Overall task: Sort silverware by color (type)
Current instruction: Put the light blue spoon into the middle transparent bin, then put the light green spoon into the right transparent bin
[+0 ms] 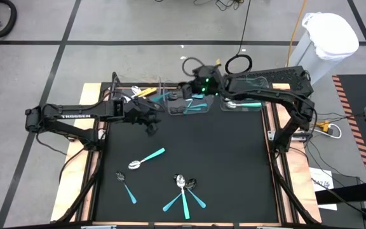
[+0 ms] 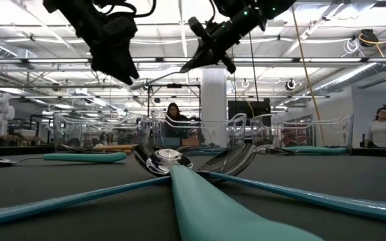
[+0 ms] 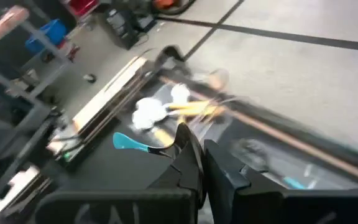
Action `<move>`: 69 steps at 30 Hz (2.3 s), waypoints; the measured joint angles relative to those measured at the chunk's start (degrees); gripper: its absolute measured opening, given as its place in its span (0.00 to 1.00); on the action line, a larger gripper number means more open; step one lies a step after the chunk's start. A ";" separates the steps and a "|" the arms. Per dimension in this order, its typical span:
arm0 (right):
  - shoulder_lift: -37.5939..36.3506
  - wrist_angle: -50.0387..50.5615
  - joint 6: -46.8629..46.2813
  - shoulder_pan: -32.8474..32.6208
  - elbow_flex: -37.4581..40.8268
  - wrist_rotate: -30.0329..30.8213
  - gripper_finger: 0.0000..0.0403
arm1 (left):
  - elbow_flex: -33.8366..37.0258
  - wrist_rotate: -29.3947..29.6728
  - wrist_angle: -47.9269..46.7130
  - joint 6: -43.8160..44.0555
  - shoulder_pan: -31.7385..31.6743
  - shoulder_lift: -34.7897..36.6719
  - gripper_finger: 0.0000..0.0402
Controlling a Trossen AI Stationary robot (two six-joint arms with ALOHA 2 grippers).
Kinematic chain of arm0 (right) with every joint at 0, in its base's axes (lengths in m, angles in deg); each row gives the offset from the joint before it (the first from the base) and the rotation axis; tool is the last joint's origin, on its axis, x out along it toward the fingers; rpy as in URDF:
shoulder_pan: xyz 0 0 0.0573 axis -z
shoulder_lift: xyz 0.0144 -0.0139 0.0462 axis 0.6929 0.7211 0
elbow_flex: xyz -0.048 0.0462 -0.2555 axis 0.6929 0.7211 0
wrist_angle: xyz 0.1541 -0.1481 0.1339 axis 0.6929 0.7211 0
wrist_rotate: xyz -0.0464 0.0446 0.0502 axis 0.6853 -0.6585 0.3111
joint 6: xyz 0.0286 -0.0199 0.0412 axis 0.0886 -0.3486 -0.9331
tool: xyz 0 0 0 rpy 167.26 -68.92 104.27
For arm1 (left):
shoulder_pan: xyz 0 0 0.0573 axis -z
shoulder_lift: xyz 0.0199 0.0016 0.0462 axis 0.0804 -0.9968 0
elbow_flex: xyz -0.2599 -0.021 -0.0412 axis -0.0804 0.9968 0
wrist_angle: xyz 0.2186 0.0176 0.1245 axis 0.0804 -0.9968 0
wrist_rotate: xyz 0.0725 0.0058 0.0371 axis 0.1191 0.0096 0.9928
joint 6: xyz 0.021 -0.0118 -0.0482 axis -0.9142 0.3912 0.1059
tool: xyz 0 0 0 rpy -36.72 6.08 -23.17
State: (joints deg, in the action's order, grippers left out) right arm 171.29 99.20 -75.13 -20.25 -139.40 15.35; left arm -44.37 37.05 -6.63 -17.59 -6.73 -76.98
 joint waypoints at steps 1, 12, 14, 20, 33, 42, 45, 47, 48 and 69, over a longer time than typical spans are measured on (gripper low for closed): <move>-0.39 0.67 0.06 1.16 0.00 -0.02 0.01 | 0.00 -0.75 -1.05 0.30 0.15 0.33 0.57; -2.39 9.87 1.58 9.72 0.02 -3.03 0.01 | 0.02 -1.47 -9.04 2.50 3.55 3.20 0.62; -2.31 9.78 1.29 10.31 0.73 -2.93 0.02 | 0.37 -1.30 -8.20 3.28 4.01 3.25 0.62; -2.26 8.91 -4.09 10.88 4.32 -2.86 0.07 | 4.88 -1.62 -3.07 6.01 4.77 3.23 0.62; -2.79 8.80 -5.47 10.51 5.44 -10.88 0.52 | 12.29 -3.80 3.22 12.78 7.78 2.82 0.62; -3.93 8.92 -4.57 5.56 5.44 -15.21 0.54 | 21.76 -3.85 7.37 24.46 14.92 2.42 0.62; -4.03 8.90 -4.17 3.72 5.44 -15.19 0.52 | 23.32 -3.79 7.54 27.14 17.58 2.42 0.62; -4.03 8.98 -4.05 2.77 5.44 -15.21 0.52 | 23.61 -3.80 7.72 27.25 19.56 2.42 0.62; -4.03 9.00 -3.96 2.29 5.44 -15.19 0.52 | 23.59 -3.77 8.10 27.17 20.63 2.42 0.62; -4.58 10.66 -1.32 -7.45 5.38 -14.62 0.52 | 23.41 3.73 15.15 22.75 33.56 -10.28 0.46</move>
State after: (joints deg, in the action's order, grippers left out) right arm 166.71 109.86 -76.45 -27.69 -134.03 0.74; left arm -20.96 40.77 8.53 5.16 26.84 -87.26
